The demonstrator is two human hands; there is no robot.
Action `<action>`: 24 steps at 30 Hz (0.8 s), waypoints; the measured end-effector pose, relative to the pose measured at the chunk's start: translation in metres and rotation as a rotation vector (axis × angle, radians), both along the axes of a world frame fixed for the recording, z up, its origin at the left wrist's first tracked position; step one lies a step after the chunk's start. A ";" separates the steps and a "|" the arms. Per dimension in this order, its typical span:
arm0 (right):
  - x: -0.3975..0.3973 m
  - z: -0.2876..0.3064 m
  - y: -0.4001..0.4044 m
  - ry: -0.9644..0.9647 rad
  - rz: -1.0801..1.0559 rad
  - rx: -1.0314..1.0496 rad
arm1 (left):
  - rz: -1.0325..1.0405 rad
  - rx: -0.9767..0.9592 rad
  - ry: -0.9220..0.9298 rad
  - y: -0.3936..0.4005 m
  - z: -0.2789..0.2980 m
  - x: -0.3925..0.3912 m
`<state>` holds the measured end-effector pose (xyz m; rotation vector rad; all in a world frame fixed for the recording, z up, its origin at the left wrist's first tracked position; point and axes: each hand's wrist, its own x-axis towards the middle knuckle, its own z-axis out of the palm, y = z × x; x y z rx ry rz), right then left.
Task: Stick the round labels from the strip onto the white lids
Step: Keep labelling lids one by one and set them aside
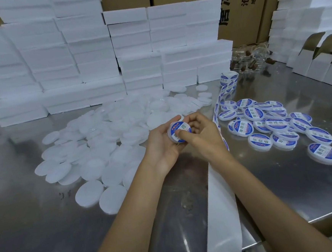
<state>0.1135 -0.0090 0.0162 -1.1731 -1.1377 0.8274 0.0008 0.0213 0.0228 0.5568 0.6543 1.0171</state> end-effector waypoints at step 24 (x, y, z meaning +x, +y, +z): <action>0.002 -0.014 0.002 -0.450 -0.267 0.074 | 0.060 0.015 -0.039 -0.001 0.000 0.006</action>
